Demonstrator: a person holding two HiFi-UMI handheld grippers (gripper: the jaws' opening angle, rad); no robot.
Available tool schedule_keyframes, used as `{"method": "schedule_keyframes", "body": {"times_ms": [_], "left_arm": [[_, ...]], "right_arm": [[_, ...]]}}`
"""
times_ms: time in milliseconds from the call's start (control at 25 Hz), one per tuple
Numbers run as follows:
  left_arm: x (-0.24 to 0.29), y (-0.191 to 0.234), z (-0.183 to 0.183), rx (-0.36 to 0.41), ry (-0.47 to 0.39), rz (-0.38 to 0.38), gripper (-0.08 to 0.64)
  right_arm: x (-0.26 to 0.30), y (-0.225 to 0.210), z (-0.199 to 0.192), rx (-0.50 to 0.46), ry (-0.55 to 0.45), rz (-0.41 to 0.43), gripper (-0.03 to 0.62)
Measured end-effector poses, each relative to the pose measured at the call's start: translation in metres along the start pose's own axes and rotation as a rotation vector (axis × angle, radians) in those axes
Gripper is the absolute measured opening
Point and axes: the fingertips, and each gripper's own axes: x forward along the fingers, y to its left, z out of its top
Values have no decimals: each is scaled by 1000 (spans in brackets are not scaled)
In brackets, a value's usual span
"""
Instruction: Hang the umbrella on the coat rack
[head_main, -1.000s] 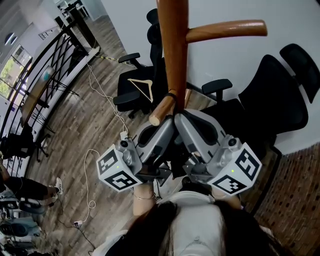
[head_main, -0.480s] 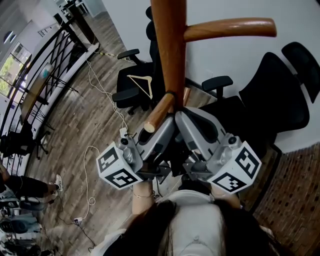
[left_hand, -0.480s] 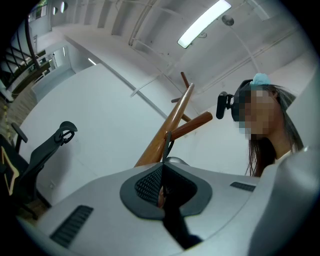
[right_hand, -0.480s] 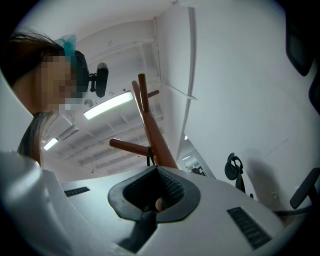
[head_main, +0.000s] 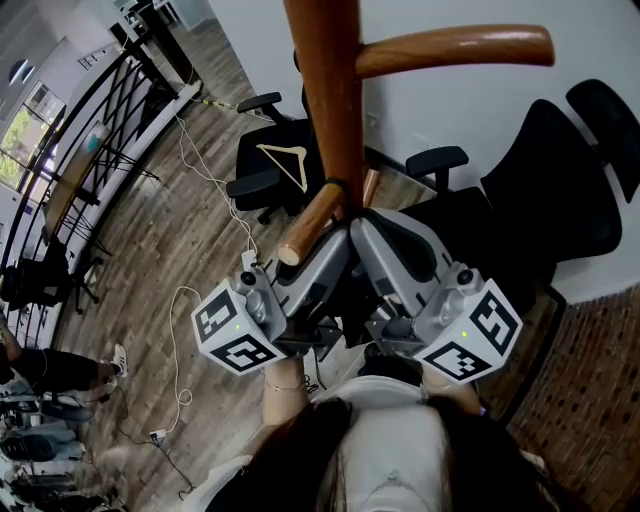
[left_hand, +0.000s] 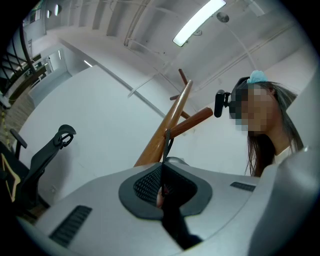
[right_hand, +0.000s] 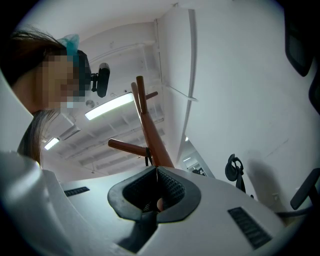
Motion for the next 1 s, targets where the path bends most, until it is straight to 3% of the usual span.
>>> {"method": "schedule_keyframes", "body": {"times_ms": [600, 1000], "left_arm": [[-6, 2, -6, 3, -21, 53, 41], [-17, 8, -13, 8, -40, 136, 44]], "right_arm": [[-16, -6, -7, -35, 13, -69, 37], [-32, -1, -10, -31, 16, -109, 37]]}}
